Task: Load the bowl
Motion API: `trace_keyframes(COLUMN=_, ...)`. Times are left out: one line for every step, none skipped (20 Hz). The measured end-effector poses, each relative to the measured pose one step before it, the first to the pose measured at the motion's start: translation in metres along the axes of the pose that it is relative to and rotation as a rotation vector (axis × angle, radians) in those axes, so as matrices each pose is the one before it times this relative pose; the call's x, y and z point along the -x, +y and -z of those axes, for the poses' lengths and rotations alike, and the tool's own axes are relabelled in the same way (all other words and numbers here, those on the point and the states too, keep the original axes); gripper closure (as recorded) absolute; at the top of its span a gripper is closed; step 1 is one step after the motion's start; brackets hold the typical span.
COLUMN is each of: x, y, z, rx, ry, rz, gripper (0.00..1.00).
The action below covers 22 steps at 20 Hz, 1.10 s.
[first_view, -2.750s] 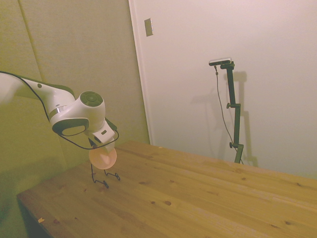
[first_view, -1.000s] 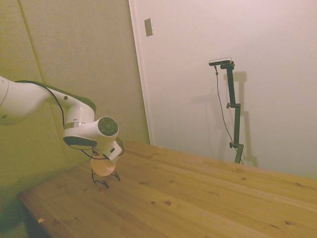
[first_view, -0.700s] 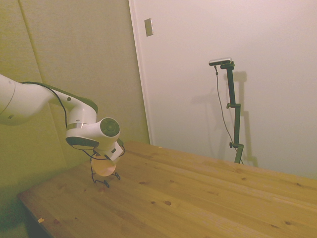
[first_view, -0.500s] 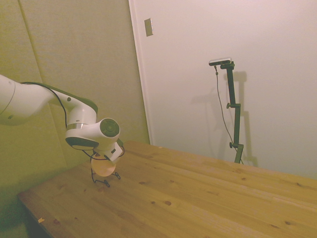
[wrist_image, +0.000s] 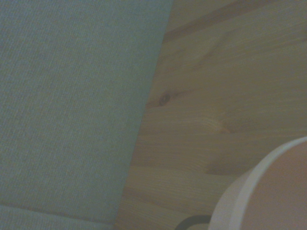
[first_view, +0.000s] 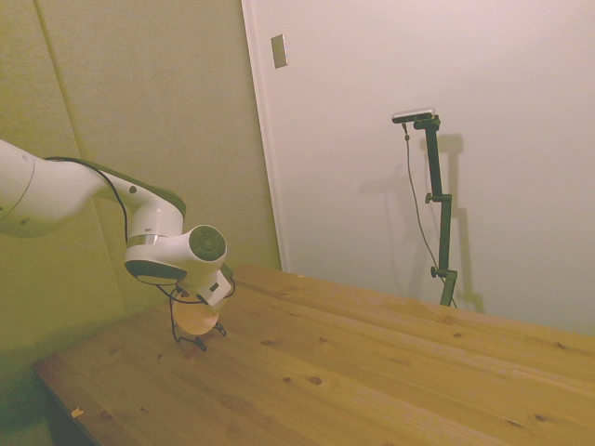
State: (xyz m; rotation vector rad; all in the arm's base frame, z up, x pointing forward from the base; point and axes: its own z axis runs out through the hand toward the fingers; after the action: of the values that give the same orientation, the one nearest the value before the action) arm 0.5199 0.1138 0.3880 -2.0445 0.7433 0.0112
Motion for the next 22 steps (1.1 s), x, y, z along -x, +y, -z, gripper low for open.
trace_keyframes(x=-0.00087, y=0.00077, z=-0.00107, rx=0.00137, ry=-0.00095, rz=-0.00197, gripper=1.00)
trace_keyframes(x=-0.00082, y=0.00052, z=-0.00092, rx=0.00100, ry=-0.00076, rz=-0.00152, gripper=1.00)
trace_keyframes(x=-0.00076, y=-0.00020, z=-0.00059, rx=0.00001, ry=-0.00028, rz=-0.00032, gripper=1.00)
trace_keyframes(x=-0.00060, y=-0.00059, z=-0.00030, rx=-0.00054, ry=0.00003, rz=0.00039, gripper=1.00)
trace_keyframes(x=-0.00060, y=-0.00080, z=-0.00020, rx=-0.00084, ry=0.00017, rz=0.00070, gripper=1.00)
trace_keyframes(x=-0.00038, y=-0.00045, z=-0.00016, rx=-0.00044, ry=0.00001, rz=0.00034, gripper=1.00)
trace_keyframes(x=-0.00020, y=-0.00006, z=-0.00017, rx=0.00001, ry=-0.00012, rz=-0.00009, gripper=1.00)
trace_keyframes(x=-0.00004, y=0.00001, z=-0.00004, rx=0.00001, ry=-0.00002, rz=-0.00004, gripper=1.00)
trace_keyframes(x=0.00000, y=-0.00001, z=0.00001, rx=-0.00001, ry=0.00000, rz=0.00000, gripper=1.00)
trace_keyframes(x=0.00000, y=-0.00002, z=0.00001, rx=-0.00003, ry=0.00001, rz=0.00003, gripper=1.00)
trace_keyframes(x=0.00001, y=-0.00004, z=0.00000, rx=-0.00004, ry=0.00000, rz=0.00007, gripper=1.00)
trace_keyframes(x=0.00007, y=-0.00006, z=-0.00007, rx=0.00003, ry=-0.00016, rz=0.00017, gripper=1.00)
trace_keyframes(x=0.00015, y=-0.00006, z=-0.00016, rx=0.00012, ry=-0.00030, rz=0.00022, gripper=1.00)
trace_keyframes(x=0.00015, y=-0.00006, z=-0.00015, rx=0.00012, ry=-0.00033, rz=0.00025, gripper=1.00)
trace_keyframes(x=0.00018, y=-0.00007, z=-0.00019, rx=0.00014, ry=-0.00036, rz=0.00028, gripper=1.00)
trace_keyframes(x=0.00014, y=-0.00003, z=-0.00016, rx=0.00015, ry=-0.00031, rz=0.00019, gripper=1.00)
trace_keyframes(x=0.00013, y=0.00003, z=-0.00013, rx=0.00018, ry=-0.00027, rz=0.00006, gripper=1.00)
trace_keyframes(x=0.00012, y=0.00022, z=-0.00010, rx=0.00036, ry=-0.00025, rz=-0.00023, gripper=1.00)
trace_keyframes(x=0.00016, y=0.00043, z=-0.00018, rx=0.00062, ry=-0.00040, rz=-0.00051, gripper=1.00)
trace_keyframes(x=0.00015, y=0.00050, z=-0.00018, rx=0.00068, ry=-0.00038, rz=-0.00062, gripper=1.00)
trace_keyframes(x=0.00014, y=0.00043, z=-0.00017, rx=0.00062, ry=-0.00038, rz=-0.00053, gripper=1.00)
trace_keyframes(x=0.00032, y=0.00043, z=-0.00035, rx=0.00082, ry=-0.00075, rz=-0.00034, gripper=1.00)
